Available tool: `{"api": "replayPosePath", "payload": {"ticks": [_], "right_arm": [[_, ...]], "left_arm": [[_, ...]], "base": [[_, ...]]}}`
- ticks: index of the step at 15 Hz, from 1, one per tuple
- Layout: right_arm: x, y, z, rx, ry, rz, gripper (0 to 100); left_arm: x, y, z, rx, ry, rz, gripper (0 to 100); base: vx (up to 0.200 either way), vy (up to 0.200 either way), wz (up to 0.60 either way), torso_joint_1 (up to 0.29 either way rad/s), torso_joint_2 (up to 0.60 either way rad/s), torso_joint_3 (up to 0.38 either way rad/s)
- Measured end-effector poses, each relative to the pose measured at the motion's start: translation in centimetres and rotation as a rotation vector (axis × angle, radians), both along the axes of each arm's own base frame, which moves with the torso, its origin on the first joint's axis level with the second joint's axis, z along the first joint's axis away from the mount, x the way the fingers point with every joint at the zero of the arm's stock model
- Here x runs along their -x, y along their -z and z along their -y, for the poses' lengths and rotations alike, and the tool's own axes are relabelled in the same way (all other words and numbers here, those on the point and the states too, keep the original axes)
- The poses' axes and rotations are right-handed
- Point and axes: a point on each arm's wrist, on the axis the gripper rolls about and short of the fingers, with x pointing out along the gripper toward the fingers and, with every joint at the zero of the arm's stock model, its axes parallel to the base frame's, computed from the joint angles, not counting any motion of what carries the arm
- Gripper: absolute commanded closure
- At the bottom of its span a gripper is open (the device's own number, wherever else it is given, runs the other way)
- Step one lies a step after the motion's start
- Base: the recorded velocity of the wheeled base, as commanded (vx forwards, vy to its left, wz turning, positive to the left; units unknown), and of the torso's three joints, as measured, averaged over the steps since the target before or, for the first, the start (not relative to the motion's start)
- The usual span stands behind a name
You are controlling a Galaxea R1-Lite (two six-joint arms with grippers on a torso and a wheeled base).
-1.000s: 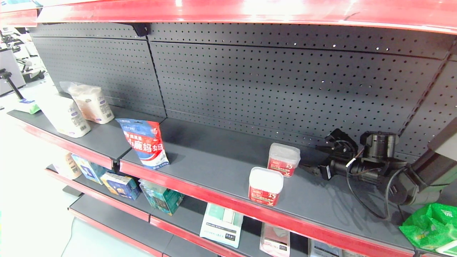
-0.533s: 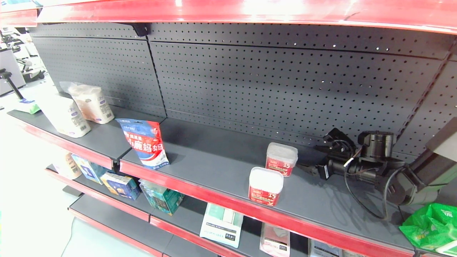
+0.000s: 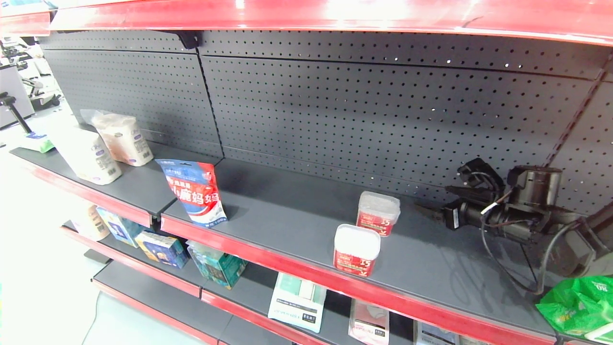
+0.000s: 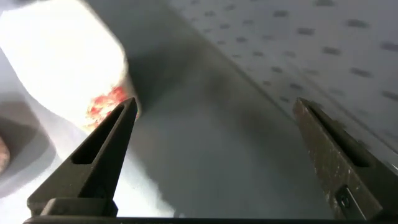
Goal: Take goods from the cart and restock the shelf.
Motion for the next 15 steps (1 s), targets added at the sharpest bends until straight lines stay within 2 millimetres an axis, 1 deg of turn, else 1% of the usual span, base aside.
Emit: {"api": "replayPosePath", "payload": {"ticks": [3, 5, 8, 10, 11, 13, 15], "right_arm": [[2.8, -2.4, 1.6, -0.018, 0.127, 0.039, 0], [5.6, -3.7, 2.3, -0.030, 0.221, 0.060, 0], [10.6, -5.8, 2.8, -0.094, 0.351, 0.121, 0], [14.4, -6.6, 2.9, -0.125, 0.428, 0.156, 0], [16.3, -6.9, 2.9, -0.134, 0.452, 0.163, 0], [20.4, -6.7, 2.7, -0.143, 0.490, 0.132, 0], [24.3, -6.0, 2.3, -0.158, 0.515, 0.082, 0]], "left_arm": [[0.0, 0.0, 0.0, 0.000, 0.000, 0.000, 0], [0.0, 0.0, 0.0, 0.000, -0.001, 0.000, 0], [0.0, 0.0, 0.0, 0.000, -0.001, 0.000, 0], [0.0, 0.0, 0.0, 0.000, -0.001, 0.000, 0], [0.0, 0.0, 0.0, 0.000, -0.001, 0.000, 0], [0.0, 0.0, 0.0, 0.000, 0.000, 0.000, 0], [0.0, 0.0, 0.0, 0.000, -0.001, 0.000, 0]], "base": [[0.000, 0.000, 0.00, 0.000, 0.00, 0.000], [0.000, 0.000, 0.00, 0.000, 0.00, 0.000], [0.000, 0.000, 0.00, 0.000, 0.00, 0.000], [0.000, 0.000, 0.00, 0.000, 0.00, 0.000], [0.000, 0.000, 0.00, 0.000, 0.00, 0.000], [0.000, 0.000, 0.00, 0.000, 0.00, 0.000], [0.000, 0.000, 0.00, 0.000, 0.00, 0.000]]}}
